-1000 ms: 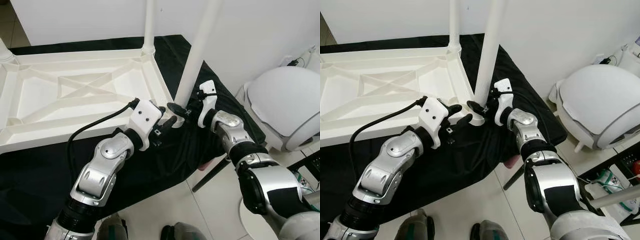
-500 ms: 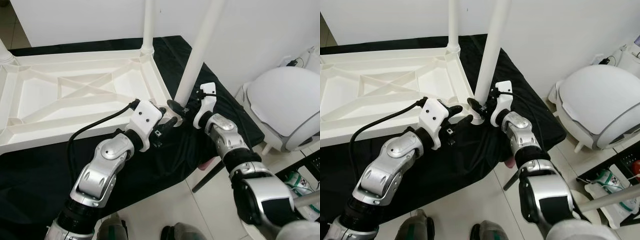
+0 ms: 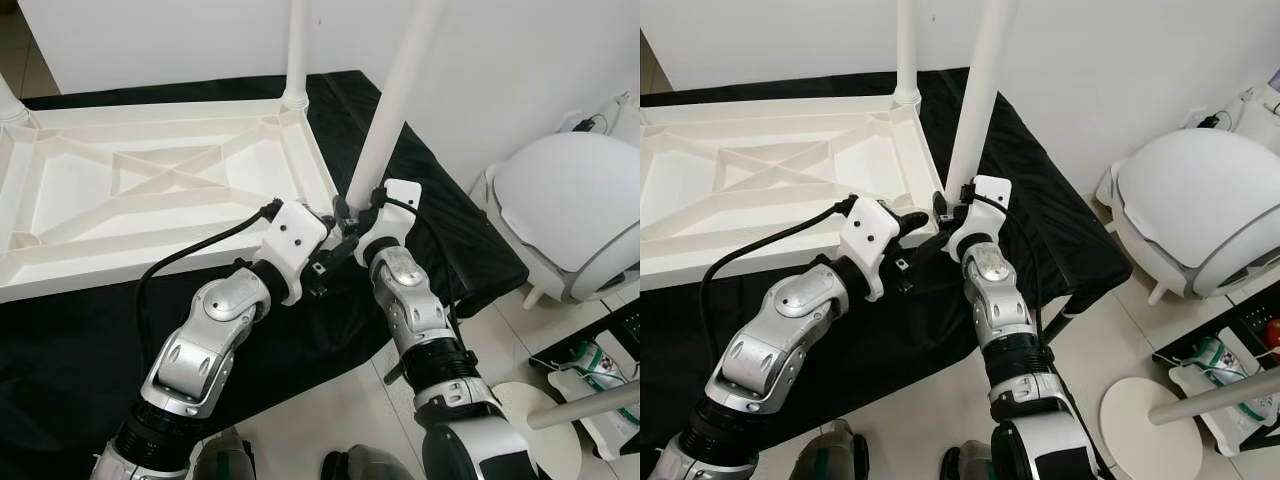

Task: Building children table

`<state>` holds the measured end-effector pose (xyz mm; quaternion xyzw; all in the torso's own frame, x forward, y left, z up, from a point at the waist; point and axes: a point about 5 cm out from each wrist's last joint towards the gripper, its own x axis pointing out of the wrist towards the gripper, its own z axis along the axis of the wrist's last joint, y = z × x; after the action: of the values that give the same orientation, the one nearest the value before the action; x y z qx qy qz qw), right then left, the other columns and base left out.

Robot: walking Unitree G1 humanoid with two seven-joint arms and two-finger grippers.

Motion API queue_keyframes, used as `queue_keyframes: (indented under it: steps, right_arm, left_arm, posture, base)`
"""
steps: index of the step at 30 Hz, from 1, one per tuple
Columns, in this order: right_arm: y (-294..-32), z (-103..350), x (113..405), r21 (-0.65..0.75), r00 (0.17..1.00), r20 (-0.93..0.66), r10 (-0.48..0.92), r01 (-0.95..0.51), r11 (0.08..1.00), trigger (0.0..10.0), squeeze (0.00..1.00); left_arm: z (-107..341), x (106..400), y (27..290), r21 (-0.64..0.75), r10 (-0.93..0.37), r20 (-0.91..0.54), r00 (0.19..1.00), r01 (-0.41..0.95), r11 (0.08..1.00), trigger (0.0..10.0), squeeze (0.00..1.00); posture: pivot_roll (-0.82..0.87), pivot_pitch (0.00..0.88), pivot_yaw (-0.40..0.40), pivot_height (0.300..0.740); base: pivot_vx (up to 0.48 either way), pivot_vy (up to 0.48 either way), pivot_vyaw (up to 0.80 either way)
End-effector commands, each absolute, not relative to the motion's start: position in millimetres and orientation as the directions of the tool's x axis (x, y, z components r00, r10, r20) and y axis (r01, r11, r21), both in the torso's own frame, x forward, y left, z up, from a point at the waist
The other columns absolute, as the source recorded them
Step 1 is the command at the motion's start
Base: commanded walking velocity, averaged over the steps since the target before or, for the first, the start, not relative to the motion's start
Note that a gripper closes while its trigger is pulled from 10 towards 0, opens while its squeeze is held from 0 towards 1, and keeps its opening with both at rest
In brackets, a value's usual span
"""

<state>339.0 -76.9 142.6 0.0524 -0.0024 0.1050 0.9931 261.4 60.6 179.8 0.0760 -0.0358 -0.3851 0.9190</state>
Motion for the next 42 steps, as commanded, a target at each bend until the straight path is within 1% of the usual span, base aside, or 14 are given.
queue_keyframes:
  steps: [1, 5, 6, 9, 13, 16, 17, 18, 19, 23, 26, 29, 30, 42]
  right_arm:
    - [-76, 139, 335, 0.166, 0.983, -0.023, 0.185, -0.178, 0.970, 10.0, 0.00]
    - [-77, 141, 334, 0.143, 0.985, -0.026, 0.171, -0.166, 0.976, 10.0, 0.00]
    - [-78, 142, 334, 0.148, 0.984, -0.018, 0.175, -0.171, 0.974, 10.0, 1.00]
    - [-81, 145, 333, 0.155, 0.982, -0.013, 0.188, -0.184, 0.971, 10.0, 1.00]
    - [-86, 146, 333, 0.173, 0.966, -0.006, 0.258, -0.253, 0.952, 10.0, 1.00]
    - [-90, 145, 333, 0.147, 0.956, 0.007, 0.294, -0.292, 0.945, 10.0, 1.00]
    - [-91, 142, 334, 0.144, 0.943, 0.001, 0.332, -0.329, 0.933, 10.0, 0.80]
    - [-96, 139, 336, 0.104, 0.926, -0.003, 0.378, -0.375, 0.921, 10.0, 0.00]
    - [-99, 139, 338, 0.053, 0.919, 0.000, 0.394, -0.393, 0.918, 10.0, 0.00]
    - [-104, 136, 340, 0.023, 0.905, -0.010, 0.425, -0.425, 0.905, 10.0, 0.00]
    - [-122, 130, 350, -0.043, 0.871, -0.047, 0.490, -0.491, 0.870, 10.0, 0.00]
    - [-127, 131, 352, -0.068, 0.836, -0.043, 0.547, -0.549, 0.833, 10.0, 0.00]
    - [-126, 133, 355, -0.071, 0.812, -0.036, 0.583, -0.584, 0.809, 10.0, 0.00]
    - [-110, 142, 368, -0.113, 0.733, -0.024, 0.680, -0.678, 0.726, 10.0, 0.00]
  left_arm:
    - [178, 259, 58, 0.166, -0.724, -0.005, 0.690, 0.715, 0.679, 10.0, 0.00]
    - [178, 260, 58, 0.167, -0.723, -0.002, 0.691, 0.713, 0.681, 10.0, 0.00]
    - [178, 259, 58, 0.166, -0.723, -0.002, 0.691, 0.713, 0.681, 10.0, 0.00]
    - [178, 259, 58, 0.165, -0.723, -0.003, 0.691, 0.713, 0.681, 10.0, 0.00]
    - [177, 259, 58, 0.168, -0.721, -0.004, 0.693, 0.711, 0.682, 10.0, 0.00]
    - [177, 259, 58, 0.171, -0.722, -0.004, 0.692, 0.712, 0.681, 10.0, 0.00]
    - [178, 260, 58, 0.172, -0.723, -0.004, 0.691, 0.713, 0.680, 10.0, 0.00]
    - [178, 260, 58, 0.175, -0.725, -0.004, 0.689, 0.714, 0.678, 10.0, 0.00]
    - [178, 260, 58, 0.177, -0.726, -0.004, 0.688, 0.715, 0.676, 10.0, 0.00]
    - [178, 260, 58, 0.177, -0.726, -0.003, 0.687, 0.715, 0.676, 10.0, 0.00]
    - [178, 261, 57, 0.179, -0.728, -0.004, 0.685, 0.717, 0.674, 10.0, 0.00]
    - [178, 261, 57, 0.180, -0.729, -0.004, 0.685, 0.717, 0.673, 10.0, 0.00]
    - [178, 261, 58, 0.182, -0.728, -0.004, 0.686, 0.716, 0.674, 10.0, 0.00]
    - [181, 263, 61, 0.188, -0.716, 0.001, 0.698, 0.703, 0.686, 10.0, 0.00]
  posture:
    - [-0.01, 0.000, -0.055, 0.740]
    - [-0.01, 0.000, -0.058, 0.740]
    - [-0.01, 0.000, -0.061, 0.740]
    - [-0.01, 0.000, -0.062, 0.740]
    - [-0.01, 0.000, -0.061, 0.740]
    - [-0.01, 0.000, -0.060, 0.740]
    - [-0.01, 0.000, -0.059, 0.740]
    - [-0.01, 0.000, -0.058, 0.740]
    - [-0.01, 0.000, -0.058, 0.740]
    - [-0.02, 0.000, -0.057, 0.740]
    - [-0.01, 0.000, -0.055, 0.740]
    - [-0.01, 0.000, -0.053, 0.740]
    - [-0.01, 0.000, -0.052, 0.740]
    - [0.02, 0.000, -0.055, 0.740]
  base:
    - [0.000, 0.000, 0.00]
    - [0.000, 0.000, 0.00]
    - [0.000, 0.000, 0.00]
    - [0.000, 0.000, 0.00]
    - [0.000, 0.000, 0.00]
    - [0.000, 0.000, 0.00]
    - [0.000, 0.000, 0.00]
    - [0.000, 0.000, 0.00]
    - [0.000, 0.000, 0.00]
    - [0.000, 0.000, 0.00]
    - [0.000, 0.000, 0.00]
    - [0.000, 0.000, 0.00]
    - [0.000, 0.000, 0.00]
    - [0.000, 0.000, 0.00]
